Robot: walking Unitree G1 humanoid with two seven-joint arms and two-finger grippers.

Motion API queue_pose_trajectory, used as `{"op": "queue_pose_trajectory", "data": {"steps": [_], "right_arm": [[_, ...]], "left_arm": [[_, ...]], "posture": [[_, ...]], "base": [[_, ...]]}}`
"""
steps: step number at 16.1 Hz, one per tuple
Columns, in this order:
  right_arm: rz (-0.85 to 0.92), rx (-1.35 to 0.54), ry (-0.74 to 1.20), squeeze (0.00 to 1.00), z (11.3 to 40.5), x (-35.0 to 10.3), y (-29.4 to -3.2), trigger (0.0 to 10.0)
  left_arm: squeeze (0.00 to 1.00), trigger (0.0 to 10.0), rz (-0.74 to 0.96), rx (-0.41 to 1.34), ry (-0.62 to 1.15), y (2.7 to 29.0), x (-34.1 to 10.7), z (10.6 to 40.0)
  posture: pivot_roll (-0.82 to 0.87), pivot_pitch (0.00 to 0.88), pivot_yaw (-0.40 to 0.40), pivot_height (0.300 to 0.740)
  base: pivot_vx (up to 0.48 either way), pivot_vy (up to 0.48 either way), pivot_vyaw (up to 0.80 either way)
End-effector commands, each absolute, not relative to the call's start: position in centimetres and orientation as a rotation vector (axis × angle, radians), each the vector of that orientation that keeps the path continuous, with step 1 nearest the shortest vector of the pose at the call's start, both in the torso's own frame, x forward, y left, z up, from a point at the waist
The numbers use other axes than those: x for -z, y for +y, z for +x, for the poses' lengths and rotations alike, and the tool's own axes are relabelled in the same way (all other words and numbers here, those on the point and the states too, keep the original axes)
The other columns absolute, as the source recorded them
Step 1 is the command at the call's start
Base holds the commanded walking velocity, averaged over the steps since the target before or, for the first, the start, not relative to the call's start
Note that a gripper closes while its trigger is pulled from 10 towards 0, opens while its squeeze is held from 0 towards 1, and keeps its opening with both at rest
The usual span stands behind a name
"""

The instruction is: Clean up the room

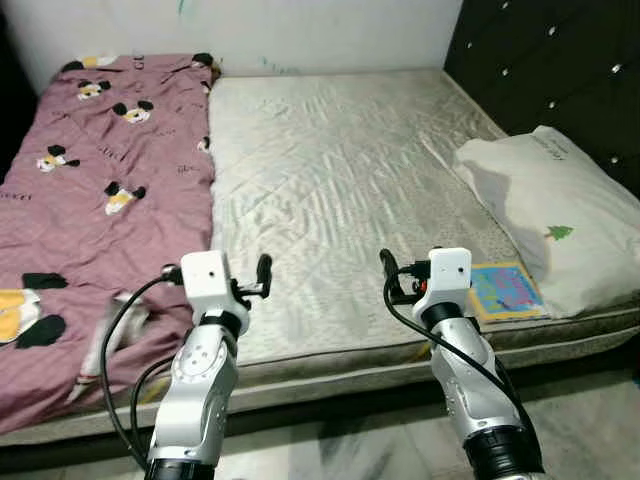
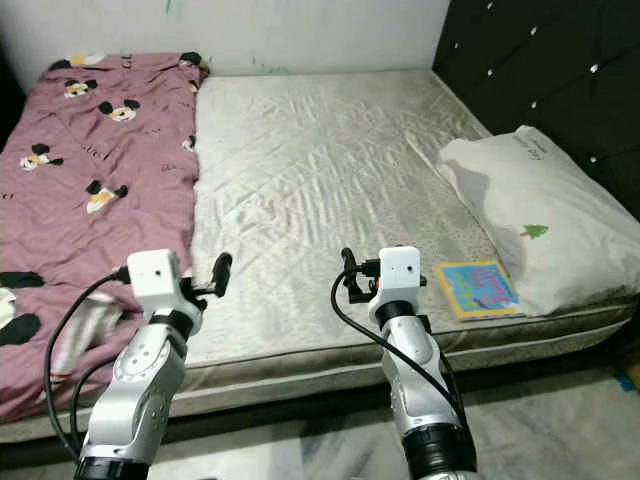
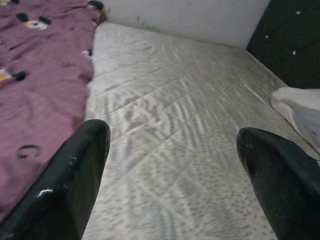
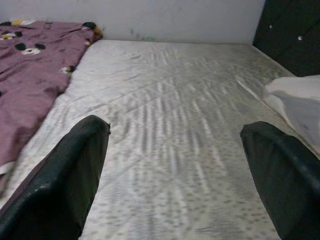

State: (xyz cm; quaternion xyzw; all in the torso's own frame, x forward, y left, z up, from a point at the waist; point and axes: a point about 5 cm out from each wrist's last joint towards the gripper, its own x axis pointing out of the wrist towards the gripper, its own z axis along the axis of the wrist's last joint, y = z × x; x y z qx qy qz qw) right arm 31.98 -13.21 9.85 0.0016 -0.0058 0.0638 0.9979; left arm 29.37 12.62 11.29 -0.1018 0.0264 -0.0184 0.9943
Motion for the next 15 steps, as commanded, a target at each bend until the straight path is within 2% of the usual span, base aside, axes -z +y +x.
{"op": "queue_pose_trajectory", "data": {"steps": [1, 6, 13, 15], "right_arm": [[0.005, -0.155, -0.029, 0.0, 32.14, -10.32, -12.52, 10.0], [0.004, -0.155, -0.026, 0.0, 32.16, -10.23, -12.45, 10.0], [0.005, -0.151, -0.025, 0.0, 32.14, -10.2, -12.51, 10.0], [0.005, -0.15, -0.024, 0.0, 32.12, -10.18, -12.5, 10.0]], "left_arm": [[0.0, 10.0, -0.212, 0.015, 0.062, 13.02, -11.0, 29.13], [0.0, 10.0, -0.211, 0.02, 0.04, 13.05, -11.2, 29.06], [0.0, 10.0, -0.25, 0.098, 0.003, 12.61, -11.78, 28.81], [0.0, 10.0, -0.258, 0.108, 0.0, 12.54, -11.79, 28.66]], "posture": [[0.0, 0.107, -0.02, 0.74], [0.0, 0.119, -0.019, 0.74], [-0.01, 0.128, -0.019, 0.74], [-0.01, 0.128, -0.018, 0.74]], "base": [[0.0, 0.48, 0.0], [0.0, 0.469, 0.0], [0.0, 0.0, 0.0], [0.296, 0.0, 0.0]]}}
